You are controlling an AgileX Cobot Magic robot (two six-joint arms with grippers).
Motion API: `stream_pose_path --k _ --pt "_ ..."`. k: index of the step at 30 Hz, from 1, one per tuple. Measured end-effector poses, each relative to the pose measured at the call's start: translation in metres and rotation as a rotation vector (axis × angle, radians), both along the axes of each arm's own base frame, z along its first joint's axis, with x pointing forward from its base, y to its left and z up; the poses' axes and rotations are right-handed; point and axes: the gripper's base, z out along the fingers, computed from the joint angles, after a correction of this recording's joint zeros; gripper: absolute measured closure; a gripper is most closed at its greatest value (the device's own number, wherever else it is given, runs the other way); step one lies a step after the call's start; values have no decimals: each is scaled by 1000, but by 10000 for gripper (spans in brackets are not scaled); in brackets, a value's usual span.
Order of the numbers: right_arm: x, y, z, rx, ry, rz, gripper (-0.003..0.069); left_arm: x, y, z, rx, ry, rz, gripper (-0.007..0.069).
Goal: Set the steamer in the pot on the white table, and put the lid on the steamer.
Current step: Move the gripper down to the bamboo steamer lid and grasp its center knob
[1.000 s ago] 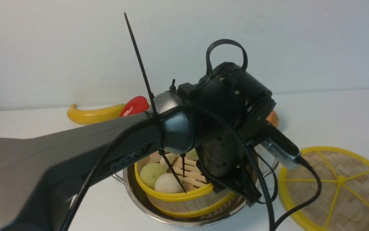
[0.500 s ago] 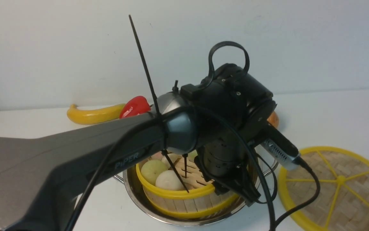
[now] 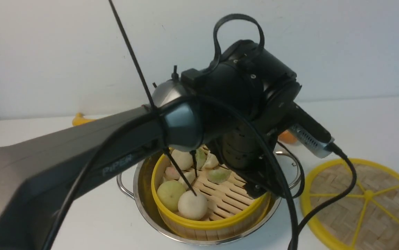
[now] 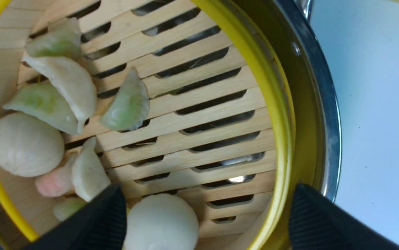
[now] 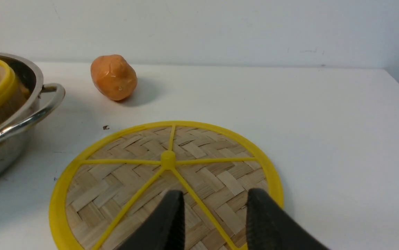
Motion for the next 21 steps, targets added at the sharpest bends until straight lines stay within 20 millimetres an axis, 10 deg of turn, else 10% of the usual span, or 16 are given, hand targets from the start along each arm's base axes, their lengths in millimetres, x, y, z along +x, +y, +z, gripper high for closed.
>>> stream_pose_path --k 11,21 --pt "0 0 0 0 0 0 418 -17 12 116 -315 -174 25 214" --pt "0 0 0 0 0 0 418 -13 21 136 -342 -253 74 328"
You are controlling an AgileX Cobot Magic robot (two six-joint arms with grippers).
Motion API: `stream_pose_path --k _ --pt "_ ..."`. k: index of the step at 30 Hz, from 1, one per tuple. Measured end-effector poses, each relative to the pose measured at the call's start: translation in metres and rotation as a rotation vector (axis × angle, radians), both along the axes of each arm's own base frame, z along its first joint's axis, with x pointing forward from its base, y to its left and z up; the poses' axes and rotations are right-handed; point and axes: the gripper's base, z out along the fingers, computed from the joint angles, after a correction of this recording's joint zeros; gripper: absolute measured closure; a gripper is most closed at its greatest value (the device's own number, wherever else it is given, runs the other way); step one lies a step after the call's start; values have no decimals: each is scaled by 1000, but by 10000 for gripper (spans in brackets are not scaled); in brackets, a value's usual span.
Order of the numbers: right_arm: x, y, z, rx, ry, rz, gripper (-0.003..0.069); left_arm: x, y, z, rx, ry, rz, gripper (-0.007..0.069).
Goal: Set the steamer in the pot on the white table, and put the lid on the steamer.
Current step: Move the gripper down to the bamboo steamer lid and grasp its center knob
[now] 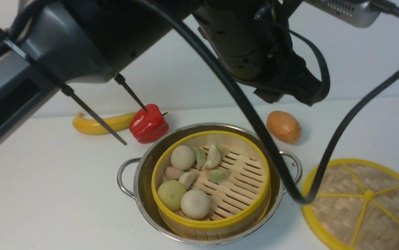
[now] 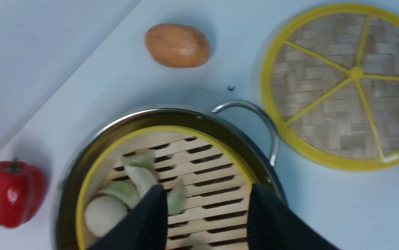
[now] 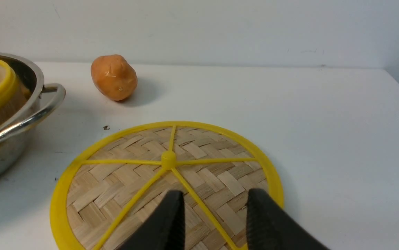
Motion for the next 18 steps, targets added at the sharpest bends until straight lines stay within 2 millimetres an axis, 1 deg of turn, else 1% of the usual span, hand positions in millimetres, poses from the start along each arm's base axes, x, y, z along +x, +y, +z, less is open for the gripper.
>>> stream_pose_path --k 3,6,7,8,10,11,12,13,14,15,16,17,18 --pt "0 0 0 0 0 0 418 14 15 3 0 -62 146 349" --pt "0 0 0 0 0 0 418 30 44 8 -2 -178 325 374" --pt "0 0 0 0 0 0 418 33 53 6 -3 -215 355 377" --pt "0 0 0 0 0 0 418 34 55 4 6 -214 364 377" --pt "0 0 0 0 0 0 418 40 78 -3 8 -275 407 377" --pt "0 0 0 0 0 0 418 40 87 -11 11 -280 414 377" --pt "0 0 0 0 0 0 418 40 95 -23 26 -269 417 377" --pt "0 0 0 0 0 0 418 38 108 -39 27 -256 421 377" --pt "0 0 0 0 0 0 418 37 115 -49 21 -252 418 377" --pt "0 0 0 0 0 0 418 33 125 -62 15 -236 421 377" --pt "0 0 0 0 0 0 418 29 136 -72 0 -224 435 377" --pt "0 0 0 0 0 0 418 27 138 -80 11 -209 435 377" --pt "0 0 0 0 0 0 418 17 155 -102 -21 -174 456 377"
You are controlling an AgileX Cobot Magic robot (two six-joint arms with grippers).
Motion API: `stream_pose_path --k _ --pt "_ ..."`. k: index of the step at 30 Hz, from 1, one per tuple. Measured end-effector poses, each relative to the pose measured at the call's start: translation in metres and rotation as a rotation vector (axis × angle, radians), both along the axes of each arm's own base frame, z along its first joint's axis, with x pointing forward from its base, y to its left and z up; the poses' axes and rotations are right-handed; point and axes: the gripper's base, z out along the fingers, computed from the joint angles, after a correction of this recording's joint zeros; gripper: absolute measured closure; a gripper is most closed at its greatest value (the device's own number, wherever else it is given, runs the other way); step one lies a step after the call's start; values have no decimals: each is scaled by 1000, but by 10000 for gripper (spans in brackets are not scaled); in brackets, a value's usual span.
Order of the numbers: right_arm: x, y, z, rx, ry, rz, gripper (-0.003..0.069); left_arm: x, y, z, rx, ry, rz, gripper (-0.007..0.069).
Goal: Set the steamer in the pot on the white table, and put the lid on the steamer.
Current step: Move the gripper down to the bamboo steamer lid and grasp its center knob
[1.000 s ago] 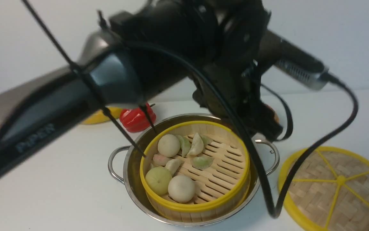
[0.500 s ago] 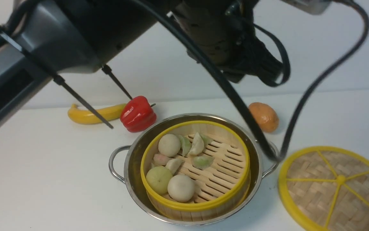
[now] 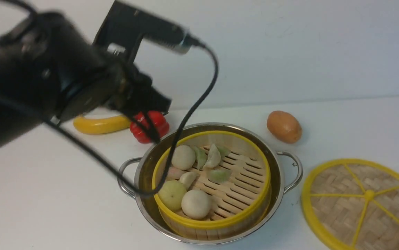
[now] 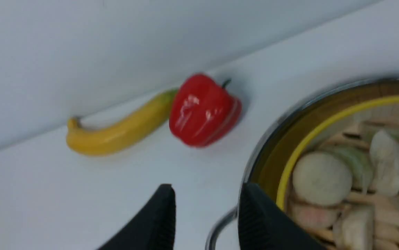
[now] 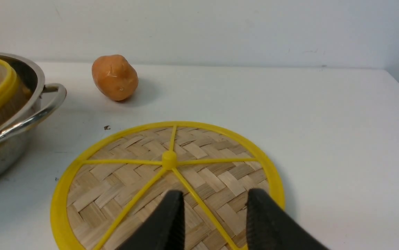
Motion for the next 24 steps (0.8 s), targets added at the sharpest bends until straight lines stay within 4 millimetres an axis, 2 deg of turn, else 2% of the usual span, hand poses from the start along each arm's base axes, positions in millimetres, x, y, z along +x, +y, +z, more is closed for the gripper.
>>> stream_pose_path --k 1,4,5,7,10,11,12,15,18,24 --pt "0 0 0 0 0 0 418 -6 6 -5 -29 -6 2 377" --pt "0 0 0 0 0 0 418 -38 39 -52 -124 28 39 377" --pt "0 0 0 0 0 0 418 -38 40 -49 -138 12 39 377" --pt "0 0 0 0 0 0 418 -65 61 -76 -205 5 49 377" --pt "0 0 0 0 0 0 418 -100 80 -100 -282 -29 63 377" --pt "0 0 0 0 0 0 418 -118 91 -109 -321 -61 92 377" --pt "0 0 0 0 0 0 418 -118 92 -106 -330 -79 95 377" --pt "0 0 0 0 0 0 418 -162 118 -124 -406 -210 226 377" --pt "0 0 0 0 0 0 418 -190 130 -135 -388 -334 300 377" --pt "0 0 0 0 0 0 418 -207 133 -131 -312 -487 290 377"
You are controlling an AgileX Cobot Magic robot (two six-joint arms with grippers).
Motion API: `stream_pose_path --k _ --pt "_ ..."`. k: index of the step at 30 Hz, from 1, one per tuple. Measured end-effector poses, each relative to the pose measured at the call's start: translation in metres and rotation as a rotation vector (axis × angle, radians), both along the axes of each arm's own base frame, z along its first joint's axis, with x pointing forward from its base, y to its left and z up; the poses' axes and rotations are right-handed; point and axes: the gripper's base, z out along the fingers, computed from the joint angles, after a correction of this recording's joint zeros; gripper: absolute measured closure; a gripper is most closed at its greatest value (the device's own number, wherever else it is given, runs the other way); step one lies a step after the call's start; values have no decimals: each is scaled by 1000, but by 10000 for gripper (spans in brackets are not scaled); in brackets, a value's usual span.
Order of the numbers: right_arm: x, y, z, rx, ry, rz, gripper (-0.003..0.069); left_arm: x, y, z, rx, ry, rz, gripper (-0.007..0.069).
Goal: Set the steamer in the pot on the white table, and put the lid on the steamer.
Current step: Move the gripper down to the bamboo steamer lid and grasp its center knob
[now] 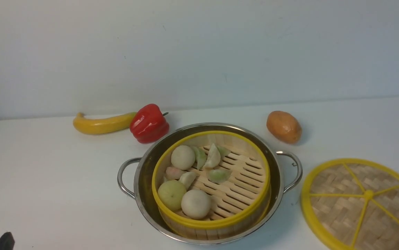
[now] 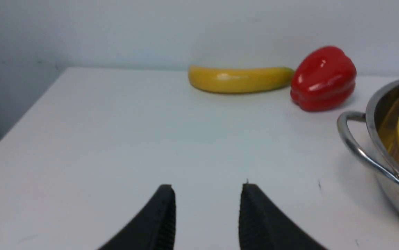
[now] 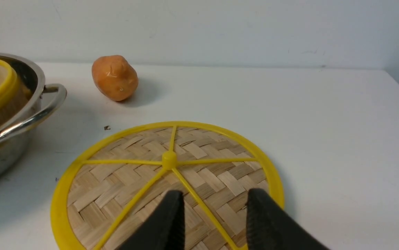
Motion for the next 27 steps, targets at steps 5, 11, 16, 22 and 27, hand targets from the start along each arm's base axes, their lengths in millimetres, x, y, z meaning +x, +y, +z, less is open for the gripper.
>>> stream_pose_path --k 5,11,16,22,27 --pt "0 0 0 0 0 0 418 -15 12 -5 -42 21 168 377" --pt "0 0 0 0 0 0 418 -24 16 -4 -47 -29 226 377" --pt "0 0 0 0 0 0 418 -26 16 -2 -80 -68 228 377" --pt "0 0 0 0 0 0 418 -25 13 0 -107 -101 202 377" --pt "0 0 0 0 0 0 418 -25 10 2 -99 -122 162 377"
